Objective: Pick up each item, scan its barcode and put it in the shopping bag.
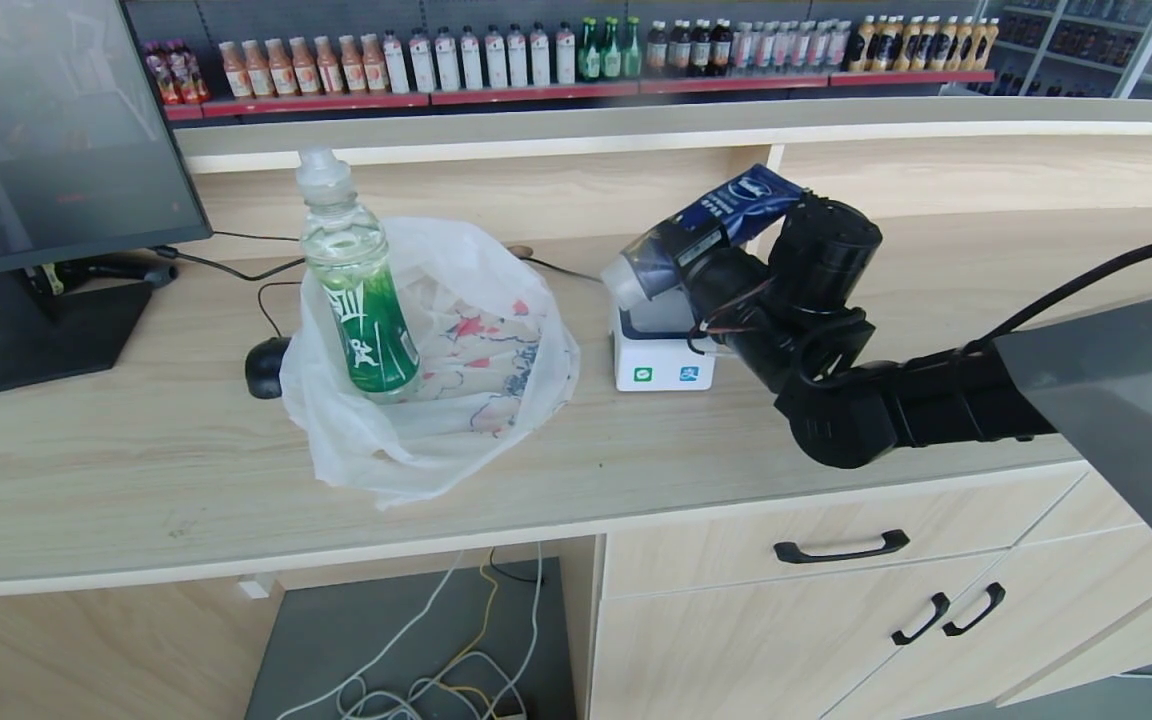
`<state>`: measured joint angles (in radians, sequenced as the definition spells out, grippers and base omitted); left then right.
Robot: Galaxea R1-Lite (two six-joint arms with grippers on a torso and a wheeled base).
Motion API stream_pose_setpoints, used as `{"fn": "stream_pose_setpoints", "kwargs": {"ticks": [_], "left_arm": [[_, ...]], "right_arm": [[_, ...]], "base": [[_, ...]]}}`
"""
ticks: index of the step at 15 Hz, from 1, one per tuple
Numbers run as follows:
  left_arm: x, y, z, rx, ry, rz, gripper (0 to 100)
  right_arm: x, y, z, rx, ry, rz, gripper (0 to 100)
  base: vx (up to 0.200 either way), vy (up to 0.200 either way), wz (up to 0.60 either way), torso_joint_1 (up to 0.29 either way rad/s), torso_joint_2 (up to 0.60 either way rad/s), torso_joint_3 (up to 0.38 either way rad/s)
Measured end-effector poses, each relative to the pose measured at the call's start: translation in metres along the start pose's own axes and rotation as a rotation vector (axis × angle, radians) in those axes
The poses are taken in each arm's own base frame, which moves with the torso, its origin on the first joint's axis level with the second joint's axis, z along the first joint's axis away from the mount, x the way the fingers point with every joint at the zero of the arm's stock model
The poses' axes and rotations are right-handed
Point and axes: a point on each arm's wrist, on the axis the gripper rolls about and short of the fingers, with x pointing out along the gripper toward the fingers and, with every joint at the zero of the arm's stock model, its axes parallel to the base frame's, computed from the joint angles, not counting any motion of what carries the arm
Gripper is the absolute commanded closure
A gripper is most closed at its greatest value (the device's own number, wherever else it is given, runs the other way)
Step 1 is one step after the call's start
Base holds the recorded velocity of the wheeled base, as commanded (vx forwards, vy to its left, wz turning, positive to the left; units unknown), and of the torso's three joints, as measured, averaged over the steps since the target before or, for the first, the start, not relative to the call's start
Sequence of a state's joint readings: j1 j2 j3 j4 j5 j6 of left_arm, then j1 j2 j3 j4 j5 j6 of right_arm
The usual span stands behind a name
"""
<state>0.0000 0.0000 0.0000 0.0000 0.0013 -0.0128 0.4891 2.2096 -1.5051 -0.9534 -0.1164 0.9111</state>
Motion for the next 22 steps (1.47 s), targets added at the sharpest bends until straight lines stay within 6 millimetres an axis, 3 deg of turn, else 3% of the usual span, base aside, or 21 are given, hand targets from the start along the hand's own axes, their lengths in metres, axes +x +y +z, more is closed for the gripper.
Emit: {"fn": "stream_pose_setpoints", "kwargs": {"ticks": [9, 15, 22], "left_arm": [[0.000, 0.000, 0.000, 0.000, 0.000, 0.000, 0], [0.000, 0.000, 0.000, 0.000, 0.000, 0.000, 0], [0.000, 0.000, 0.000, 0.000, 0.000, 0.000, 0]], "right_arm": [[0.000, 0.001, 0.002, -0.002, -0.002, 0.003, 100], [-0.006, 0.025, 0.017, -0.039, -0.030, 0.049, 100], [-0.051, 0.056, 0.048, -0.190, -0.046, 0.057, 100]], "base": [[0.000, 0.000, 0.00, 0.000, 0.00, 0.000], [0.000, 0.000, 0.00, 0.000, 0.00, 0.000], [0.000, 0.000, 0.00, 0.000, 0.00, 0.000]]}}
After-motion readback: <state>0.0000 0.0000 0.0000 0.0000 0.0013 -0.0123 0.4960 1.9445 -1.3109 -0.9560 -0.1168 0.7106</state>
